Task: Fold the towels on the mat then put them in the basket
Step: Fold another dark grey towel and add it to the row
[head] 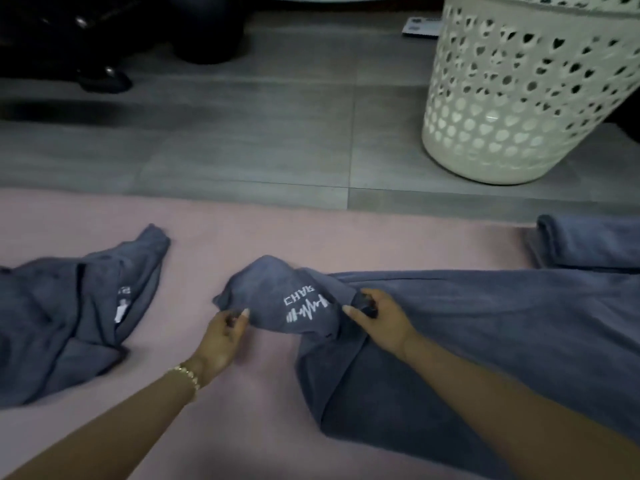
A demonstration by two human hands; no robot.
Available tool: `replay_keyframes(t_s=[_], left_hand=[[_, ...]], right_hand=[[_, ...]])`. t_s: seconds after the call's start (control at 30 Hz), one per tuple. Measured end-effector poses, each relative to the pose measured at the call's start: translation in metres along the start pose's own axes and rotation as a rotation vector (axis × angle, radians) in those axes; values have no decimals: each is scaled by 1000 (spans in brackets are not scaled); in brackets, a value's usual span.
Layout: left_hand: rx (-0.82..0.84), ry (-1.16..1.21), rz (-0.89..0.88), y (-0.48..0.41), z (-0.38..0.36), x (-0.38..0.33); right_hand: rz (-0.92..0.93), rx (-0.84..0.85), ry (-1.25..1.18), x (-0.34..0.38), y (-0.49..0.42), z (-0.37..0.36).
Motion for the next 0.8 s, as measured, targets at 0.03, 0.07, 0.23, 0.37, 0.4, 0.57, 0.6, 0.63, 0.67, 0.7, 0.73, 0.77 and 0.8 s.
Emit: replay_keyframes(t_s=[0.03,0.07,0.23,0.37,0.4,0.57,0.6,0.63,0.67,0.7,0.73,0.77,0.8], left_hand=[[2,69,34,0,1,3],[5,135,100,-1,1,7],[140,536,372,2,9,19],[227,889,440,5,30,31],[201,892,472,2,37,40],[247,740,501,-2,45,56],[271,683,499,-3,45,55],[283,652,489,-6,44,53],[280,617,482,-9,45,52],[252,597,484,-11,48,48],[248,563,498,-16,47,50],[240,497,517,-18,47,49],[234,411,526,-22,45,48]], right_hand=[[-49,-8,-51,4,-6,-7],[-96,-15,-100,10,-9,-13],[95,194,-318,102,23,-62],[174,891,-159,139,97,-139],[146,992,-132,134,103,-145],[184,357,-131,102,21,-73],[220,217,-54,96,4,-54],[222,124,34,89,-9,-40],[194,80,112,80,-21,-29],[152,67,179,71,-31,-22],[116,70,237,63,-38,-17],[83,86,286,54,-44,-14],[56,108,319,47,-49,-14]])
Point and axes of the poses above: each hand's wrist, its own y-axis away from the middle knuckle, its own z-axis out of the back of the hand, x = y × z, the point moved 7 cm from there along -y, towards the middle knuckle, and after that the axes turned 1 degree about -y, right-handed, at the moved point
